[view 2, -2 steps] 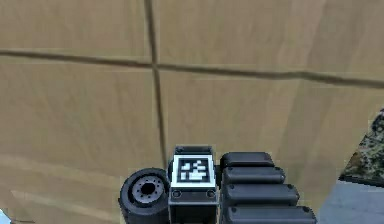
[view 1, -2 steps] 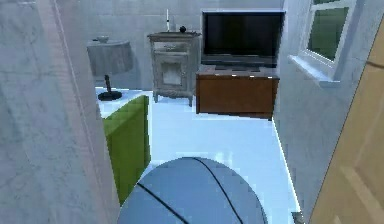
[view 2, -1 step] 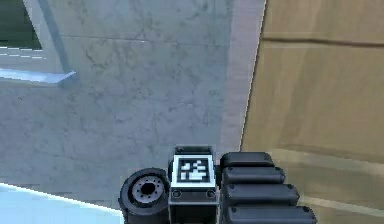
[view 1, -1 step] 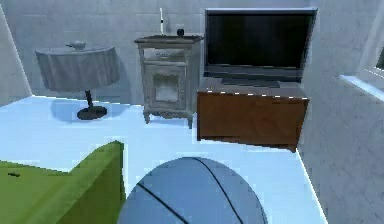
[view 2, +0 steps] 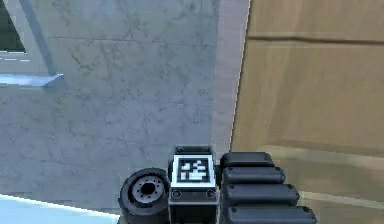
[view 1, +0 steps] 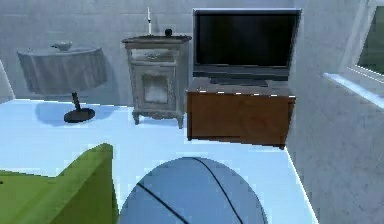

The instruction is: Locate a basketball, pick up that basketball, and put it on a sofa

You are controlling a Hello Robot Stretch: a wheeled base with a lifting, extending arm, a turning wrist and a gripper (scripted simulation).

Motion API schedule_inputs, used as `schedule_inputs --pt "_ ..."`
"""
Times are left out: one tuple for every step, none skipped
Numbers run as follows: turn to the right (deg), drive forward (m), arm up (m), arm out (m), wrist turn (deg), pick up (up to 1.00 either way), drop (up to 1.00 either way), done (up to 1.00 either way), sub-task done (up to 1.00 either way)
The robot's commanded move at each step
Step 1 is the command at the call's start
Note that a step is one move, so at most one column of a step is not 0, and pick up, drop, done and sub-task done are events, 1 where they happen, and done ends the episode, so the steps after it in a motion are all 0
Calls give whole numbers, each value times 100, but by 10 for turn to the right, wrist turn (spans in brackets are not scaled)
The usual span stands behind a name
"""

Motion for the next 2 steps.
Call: schedule_inputs --pt "0 100 0 0 0 0 0 0 0" --pt "150 0 0 0 0 0 0 0 0"
